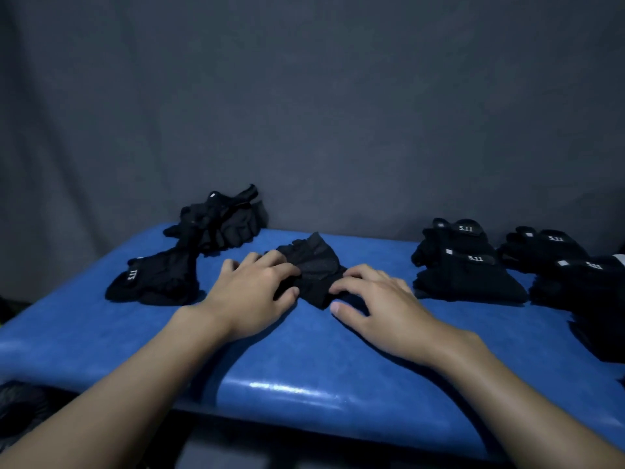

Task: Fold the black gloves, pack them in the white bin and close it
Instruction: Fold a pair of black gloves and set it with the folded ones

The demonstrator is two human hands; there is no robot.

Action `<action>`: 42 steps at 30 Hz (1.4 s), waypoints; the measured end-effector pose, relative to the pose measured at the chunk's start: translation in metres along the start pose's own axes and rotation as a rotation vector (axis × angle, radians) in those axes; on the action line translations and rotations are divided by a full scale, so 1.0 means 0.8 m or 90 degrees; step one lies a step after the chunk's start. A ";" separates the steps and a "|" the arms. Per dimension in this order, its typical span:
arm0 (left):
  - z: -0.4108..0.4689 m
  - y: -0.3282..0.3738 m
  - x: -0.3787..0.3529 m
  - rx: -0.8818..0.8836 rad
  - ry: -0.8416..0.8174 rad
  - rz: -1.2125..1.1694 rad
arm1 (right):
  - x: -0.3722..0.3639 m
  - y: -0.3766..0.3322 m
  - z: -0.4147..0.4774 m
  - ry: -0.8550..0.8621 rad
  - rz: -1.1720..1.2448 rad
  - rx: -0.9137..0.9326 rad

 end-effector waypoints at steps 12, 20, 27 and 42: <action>-0.028 -0.022 0.043 0.015 0.130 -0.017 | -0.003 -0.022 0.003 -0.011 -0.039 -0.002; -0.052 -0.103 0.045 0.244 0.043 0.016 | 0.007 -0.055 0.025 0.069 -0.090 0.047; -0.064 -0.120 0.044 0.267 -0.053 0.000 | -0.014 -0.121 0.095 0.004 0.008 0.094; -0.091 -0.196 0.084 0.324 0.168 -0.132 | -0.081 -0.182 0.181 -0.089 0.294 0.020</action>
Point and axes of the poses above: each hand's wrist, its own z-axis towards the middle knuckle, its own x-axis out of the back of the hand, y = z × x, the point moved 7 cm from there along z, towards the middle knuckle, and after that the axes turned 3 degrees about -z, right-handed, at the moved point
